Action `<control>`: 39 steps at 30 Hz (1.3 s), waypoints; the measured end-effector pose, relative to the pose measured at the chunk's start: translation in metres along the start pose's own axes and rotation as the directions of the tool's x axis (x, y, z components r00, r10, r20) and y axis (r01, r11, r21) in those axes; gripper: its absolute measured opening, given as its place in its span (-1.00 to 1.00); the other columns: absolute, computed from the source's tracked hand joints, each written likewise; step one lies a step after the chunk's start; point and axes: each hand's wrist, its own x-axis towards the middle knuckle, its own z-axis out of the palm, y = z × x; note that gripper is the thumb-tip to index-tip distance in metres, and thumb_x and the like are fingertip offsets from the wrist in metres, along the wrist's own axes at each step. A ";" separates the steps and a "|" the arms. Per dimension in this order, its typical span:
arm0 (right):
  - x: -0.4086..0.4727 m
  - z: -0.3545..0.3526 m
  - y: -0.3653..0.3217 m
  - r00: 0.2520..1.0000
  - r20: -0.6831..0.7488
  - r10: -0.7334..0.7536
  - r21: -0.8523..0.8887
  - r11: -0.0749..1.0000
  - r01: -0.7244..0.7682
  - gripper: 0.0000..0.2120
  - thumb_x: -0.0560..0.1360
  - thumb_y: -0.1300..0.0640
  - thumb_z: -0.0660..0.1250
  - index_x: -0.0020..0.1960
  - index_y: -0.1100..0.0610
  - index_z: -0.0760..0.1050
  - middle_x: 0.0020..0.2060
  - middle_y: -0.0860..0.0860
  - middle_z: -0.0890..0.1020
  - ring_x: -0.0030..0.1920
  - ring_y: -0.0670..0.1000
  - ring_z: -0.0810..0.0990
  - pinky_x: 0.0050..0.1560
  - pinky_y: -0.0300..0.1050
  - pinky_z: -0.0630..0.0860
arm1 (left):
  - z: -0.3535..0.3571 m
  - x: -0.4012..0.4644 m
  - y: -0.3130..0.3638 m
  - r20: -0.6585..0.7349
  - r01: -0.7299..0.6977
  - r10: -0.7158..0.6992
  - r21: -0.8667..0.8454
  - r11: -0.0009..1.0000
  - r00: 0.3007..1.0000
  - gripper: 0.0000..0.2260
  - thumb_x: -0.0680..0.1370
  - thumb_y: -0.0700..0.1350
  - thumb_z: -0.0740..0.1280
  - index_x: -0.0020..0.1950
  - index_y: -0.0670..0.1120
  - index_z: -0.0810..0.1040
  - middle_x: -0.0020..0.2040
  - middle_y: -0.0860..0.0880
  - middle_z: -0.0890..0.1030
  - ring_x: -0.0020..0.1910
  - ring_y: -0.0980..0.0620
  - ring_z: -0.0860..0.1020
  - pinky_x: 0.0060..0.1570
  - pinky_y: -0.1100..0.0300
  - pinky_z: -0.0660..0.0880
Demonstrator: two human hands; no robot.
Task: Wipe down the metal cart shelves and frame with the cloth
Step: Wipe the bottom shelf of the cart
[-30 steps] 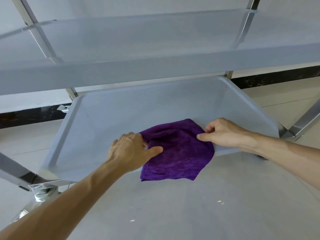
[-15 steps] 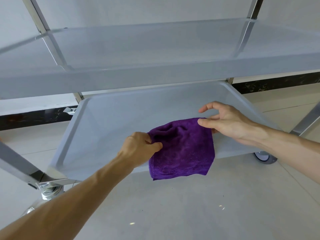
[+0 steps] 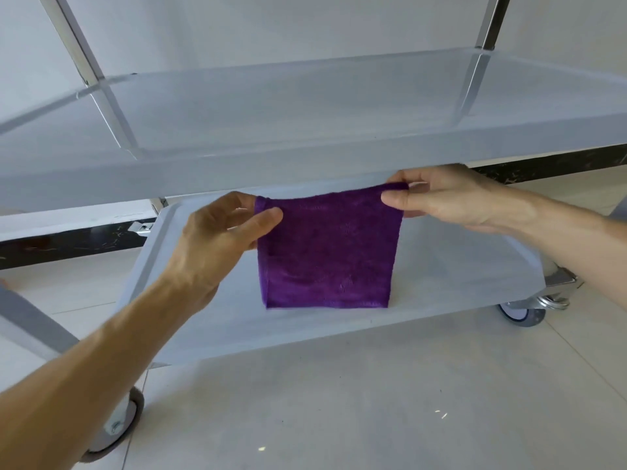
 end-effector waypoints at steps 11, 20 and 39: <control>0.012 0.000 0.007 0.987 0.044 -0.155 0.042 0.987 0.153 -0.81 0.52 0.03 0.40 0.12 -0.03 0.64 0.01 -0.13 0.73 0.05 -0.21 0.66 0.11 -0.44 0.46 | -0.010 0.002 -0.007 -0.018 -0.033 0.033 0.031 0.999 0.999 -0.80 0.27 -0.12 0.61 -0.29 -0.07 0.61 -0.22 -0.02 0.67 -0.16 0.04 0.61 0.10 0.03 0.50; -0.009 0.019 0.041 0.900 0.435 0.036 -0.021 0.999 -0.030 -0.73 0.40 -0.03 0.49 0.09 -0.05 0.69 -0.07 -0.03 0.75 -0.01 -0.07 0.71 0.05 -0.30 0.57 | -0.020 -0.042 -0.046 0.283 0.113 -0.198 0.289 0.951 0.938 -0.77 0.26 0.04 0.59 -0.30 -0.05 0.61 -0.21 0.02 0.73 -0.17 0.15 0.68 -0.15 0.48 0.47; 0.016 0.101 0.038 0.847 0.419 -0.327 -0.477 0.714 0.512 -0.65 0.53 -0.23 0.32 0.23 -0.10 0.57 0.14 -0.19 0.56 0.15 -0.12 0.45 0.22 -0.15 0.40 | 0.006 -0.014 -0.077 0.391 -0.399 0.142 0.725 0.562 0.909 -0.73 0.49 0.16 0.41 0.11 0.09 0.54 -0.03 0.23 0.45 0.02 0.17 0.39 0.04 0.30 0.29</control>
